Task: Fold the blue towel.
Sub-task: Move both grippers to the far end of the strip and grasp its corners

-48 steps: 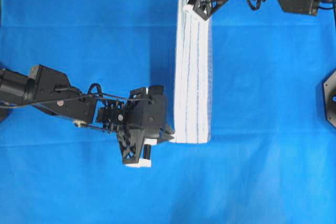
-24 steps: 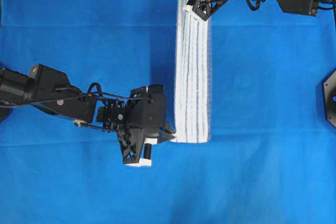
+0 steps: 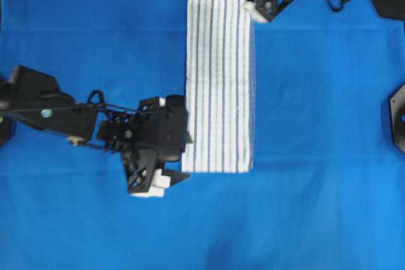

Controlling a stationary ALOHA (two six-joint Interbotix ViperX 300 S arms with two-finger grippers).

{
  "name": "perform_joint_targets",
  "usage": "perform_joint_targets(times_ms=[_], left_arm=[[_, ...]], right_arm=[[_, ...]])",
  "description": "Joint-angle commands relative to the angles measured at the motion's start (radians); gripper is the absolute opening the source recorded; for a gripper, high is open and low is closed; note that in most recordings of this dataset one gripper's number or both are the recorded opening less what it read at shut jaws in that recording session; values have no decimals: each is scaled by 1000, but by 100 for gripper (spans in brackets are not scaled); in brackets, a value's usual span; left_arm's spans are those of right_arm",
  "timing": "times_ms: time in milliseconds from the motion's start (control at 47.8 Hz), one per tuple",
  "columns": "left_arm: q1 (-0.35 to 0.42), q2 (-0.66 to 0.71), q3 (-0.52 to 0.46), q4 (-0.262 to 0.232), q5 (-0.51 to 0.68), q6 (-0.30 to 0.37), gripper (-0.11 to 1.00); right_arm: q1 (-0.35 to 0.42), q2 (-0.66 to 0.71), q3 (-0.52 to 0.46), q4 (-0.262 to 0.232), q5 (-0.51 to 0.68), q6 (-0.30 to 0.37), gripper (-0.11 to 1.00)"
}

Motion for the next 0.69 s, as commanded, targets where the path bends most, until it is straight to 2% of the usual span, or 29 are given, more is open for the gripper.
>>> perform_joint_targets(times_ms=[0, 147, 440, 670], left_arm=[[32, -80, 12, 2, 5, 2, 76], [94, -155, 67, 2, -57, 8, 76], [201, -350, 244, 6, -265, 28, 76], [249, -522, 379, 6, -390, 67, 76]], right_arm=[[28, -92, 28, -2, -11, 3, 51], [92, -221, 132, 2, -69, 9, 51], [210, -502, 339, 25, -210, 28, 51], [236, -632, 466, 28, -250, 58, 51]])
